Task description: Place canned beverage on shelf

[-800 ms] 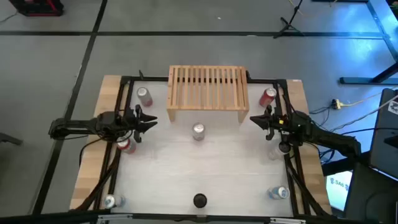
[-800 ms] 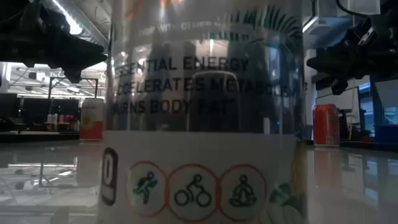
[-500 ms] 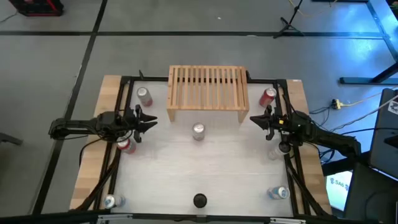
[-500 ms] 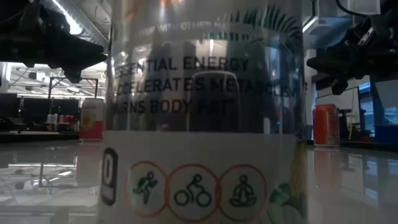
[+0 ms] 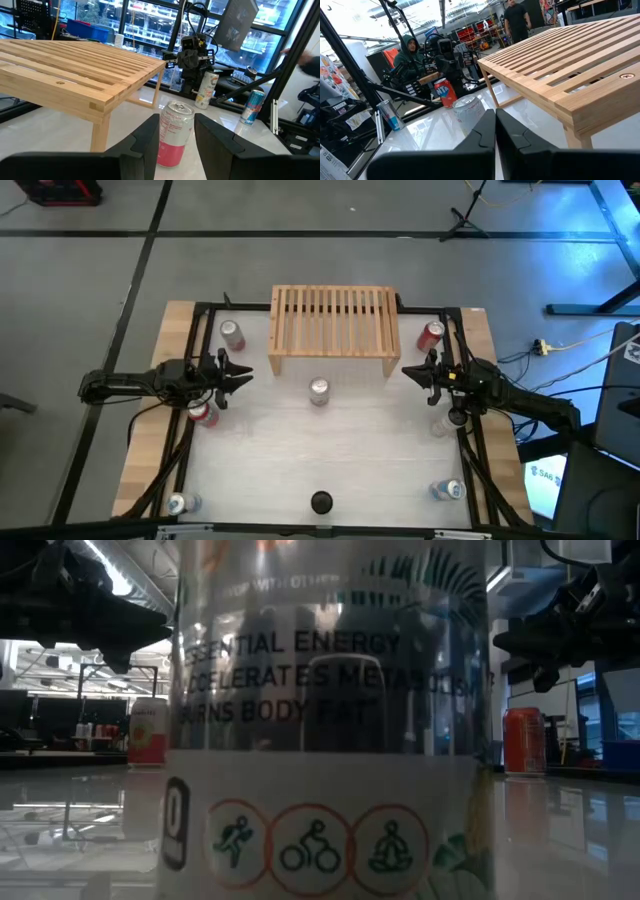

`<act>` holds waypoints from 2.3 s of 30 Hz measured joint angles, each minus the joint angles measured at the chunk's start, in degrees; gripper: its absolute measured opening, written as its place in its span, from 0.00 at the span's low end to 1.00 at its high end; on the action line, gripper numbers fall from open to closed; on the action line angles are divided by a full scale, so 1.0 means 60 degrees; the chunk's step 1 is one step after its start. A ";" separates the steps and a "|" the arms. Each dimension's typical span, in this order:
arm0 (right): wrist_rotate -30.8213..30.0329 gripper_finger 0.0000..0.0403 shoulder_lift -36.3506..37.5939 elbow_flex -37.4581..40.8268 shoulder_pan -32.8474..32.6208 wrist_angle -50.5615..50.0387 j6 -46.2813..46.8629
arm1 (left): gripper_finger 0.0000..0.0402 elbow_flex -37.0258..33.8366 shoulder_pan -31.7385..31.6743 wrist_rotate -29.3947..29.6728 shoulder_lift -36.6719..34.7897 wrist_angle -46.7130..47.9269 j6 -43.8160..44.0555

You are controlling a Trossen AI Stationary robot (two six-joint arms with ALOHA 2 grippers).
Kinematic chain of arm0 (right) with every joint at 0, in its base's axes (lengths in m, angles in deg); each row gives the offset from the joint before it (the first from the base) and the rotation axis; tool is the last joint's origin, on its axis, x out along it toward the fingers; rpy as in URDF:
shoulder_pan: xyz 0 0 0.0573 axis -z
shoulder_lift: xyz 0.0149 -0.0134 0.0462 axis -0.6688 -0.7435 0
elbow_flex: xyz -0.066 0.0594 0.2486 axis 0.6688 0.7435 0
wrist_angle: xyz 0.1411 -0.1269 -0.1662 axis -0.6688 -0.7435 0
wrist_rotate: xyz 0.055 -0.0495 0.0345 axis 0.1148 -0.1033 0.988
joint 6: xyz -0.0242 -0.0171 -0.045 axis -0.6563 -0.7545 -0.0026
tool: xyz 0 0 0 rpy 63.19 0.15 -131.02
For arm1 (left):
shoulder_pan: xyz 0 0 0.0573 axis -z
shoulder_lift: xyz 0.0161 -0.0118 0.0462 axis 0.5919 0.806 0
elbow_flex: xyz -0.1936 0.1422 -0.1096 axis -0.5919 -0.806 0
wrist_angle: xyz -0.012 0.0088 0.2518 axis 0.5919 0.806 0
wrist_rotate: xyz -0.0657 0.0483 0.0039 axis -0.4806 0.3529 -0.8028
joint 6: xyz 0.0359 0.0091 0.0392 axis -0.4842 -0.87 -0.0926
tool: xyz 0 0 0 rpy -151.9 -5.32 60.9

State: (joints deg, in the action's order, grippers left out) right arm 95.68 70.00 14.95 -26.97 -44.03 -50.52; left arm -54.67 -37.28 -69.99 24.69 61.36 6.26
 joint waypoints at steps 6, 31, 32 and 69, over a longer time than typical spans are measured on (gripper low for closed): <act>-0.0001 0.01 0.0000 0.0001 0.0000 0.0000 0.0001 | 0.29 -0.0001 0.0001 0.0000 -0.0001 0.0003 0.0001; -0.0337 0.01 0.0000 0.0002 0.0004 0.0029 -0.0323 | 0.29 -0.0001 0.0002 0.0686 0.0001 -0.1510 0.0791; -0.0337 0.01 0.0000 0.0002 0.0001 0.0033 -0.0329 | 0.29 0.0000 0.0000 0.0708 0.0001 -0.1851 0.0788; -0.0652 0.01 -0.0004 -0.0111 0.0000 0.0430 0.3040 | 0.29 0.9060 -0.0049 0.0778 1.0275 -0.3063 0.1117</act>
State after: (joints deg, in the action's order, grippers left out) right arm 91.77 69.98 14.28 -26.97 -41.45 -32.28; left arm -0.32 -37.58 -65.33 86.34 42.98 12.96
